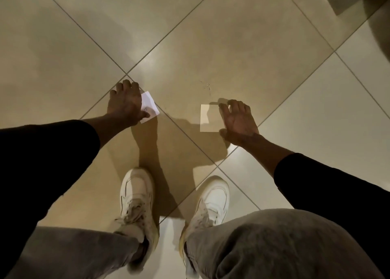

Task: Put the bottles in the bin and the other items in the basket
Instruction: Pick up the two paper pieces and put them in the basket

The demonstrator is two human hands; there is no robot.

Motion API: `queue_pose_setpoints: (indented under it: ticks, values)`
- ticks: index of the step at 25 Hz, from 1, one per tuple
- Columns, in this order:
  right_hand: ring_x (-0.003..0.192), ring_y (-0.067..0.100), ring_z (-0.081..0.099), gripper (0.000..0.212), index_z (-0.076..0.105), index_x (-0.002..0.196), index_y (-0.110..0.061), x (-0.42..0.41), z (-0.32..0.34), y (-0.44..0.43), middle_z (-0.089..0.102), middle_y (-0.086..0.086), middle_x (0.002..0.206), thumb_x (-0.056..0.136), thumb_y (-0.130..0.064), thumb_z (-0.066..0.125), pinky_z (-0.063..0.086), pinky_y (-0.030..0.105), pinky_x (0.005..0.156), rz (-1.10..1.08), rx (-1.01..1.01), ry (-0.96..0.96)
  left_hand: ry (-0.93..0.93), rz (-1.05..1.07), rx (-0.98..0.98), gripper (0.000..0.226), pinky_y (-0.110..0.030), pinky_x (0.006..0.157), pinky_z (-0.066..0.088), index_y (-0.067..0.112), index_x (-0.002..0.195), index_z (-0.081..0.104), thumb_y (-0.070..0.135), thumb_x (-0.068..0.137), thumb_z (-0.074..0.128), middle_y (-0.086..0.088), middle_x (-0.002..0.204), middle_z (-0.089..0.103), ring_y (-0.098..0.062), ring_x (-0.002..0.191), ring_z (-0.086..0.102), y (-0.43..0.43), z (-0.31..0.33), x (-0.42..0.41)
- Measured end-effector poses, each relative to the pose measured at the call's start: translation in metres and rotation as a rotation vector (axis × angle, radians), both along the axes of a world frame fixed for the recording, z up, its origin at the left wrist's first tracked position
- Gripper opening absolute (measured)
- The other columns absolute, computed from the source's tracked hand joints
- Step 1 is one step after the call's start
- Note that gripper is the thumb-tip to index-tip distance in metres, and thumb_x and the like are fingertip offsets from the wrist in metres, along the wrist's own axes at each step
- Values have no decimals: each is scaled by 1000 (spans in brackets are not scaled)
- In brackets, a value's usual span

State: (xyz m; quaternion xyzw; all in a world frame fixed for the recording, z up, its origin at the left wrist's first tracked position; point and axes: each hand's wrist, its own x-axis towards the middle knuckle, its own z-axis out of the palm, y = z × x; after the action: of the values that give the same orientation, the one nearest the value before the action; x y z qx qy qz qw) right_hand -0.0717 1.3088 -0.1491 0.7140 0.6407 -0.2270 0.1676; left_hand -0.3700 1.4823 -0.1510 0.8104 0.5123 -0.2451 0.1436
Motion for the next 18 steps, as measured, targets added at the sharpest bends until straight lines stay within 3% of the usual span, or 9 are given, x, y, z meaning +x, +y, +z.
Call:
queue_pose_setpoints:
  ticks: [5, 9, 11, 14, 18]
  values:
    - [121, 36, 46, 95, 40, 145, -14, 7, -24, -2, 46, 19, 134, 69, -47, 87, 41, 52, 102, 39, 5, -81, -79, 20, 42, 84, -56, 83, 50, -7, 131, 47, 36, 74, 92, -30, 124, 50, -48, 110, 52, -2, -25, 2]
    - [112, 35, 50, 107, 42, 134, -13, 15, -31, 14, 53, 17, 123, 53, -61, 93, 46, 50, 93, -38, -44, -120, -59, 113, -20, 80, -52, 88, 50, -4, 129, 47, 39, 77, 90, -27, 118, 61, -46, 109, 60, 7, -23, 6]
    - [110, 35, 49, 102, 47, 129, -12, 12, -31, 18, 54, 17, 120, 52, -61, 93, 47, 48, 89, -65, -104, -108, -19, 146, -29, 58, -48, 90, 50, 2, 123, 57, 42, 89, 80, -23, 115, 68, -42, 109, 63, 4, -20, 6]
    - [115, 36, 46, 76, 59, 123, -13, 9, -16, 14, 50, 17, 120, 65, -48, 92, 52, 46, 79, -175, -140, -3, -61, 226, -82, 28, -46, 97, 54, 9, 118, 66, 28, 98, 68, -18, 117, 72, -39, 111, 67, -12, -4, 14]
    - [97, 33, 60, 22, 59, 92, -23, -7, 51, -2, 58, 6, 103, 83, -29, 79, 48, 39, 72, -394, -133, 199, -184, 327, -181, 25, -44, 98, 54, 12, 118, 69, 24, 96, 64, -14, 124, 71, -38, 117, 66, -37, 72, 26]
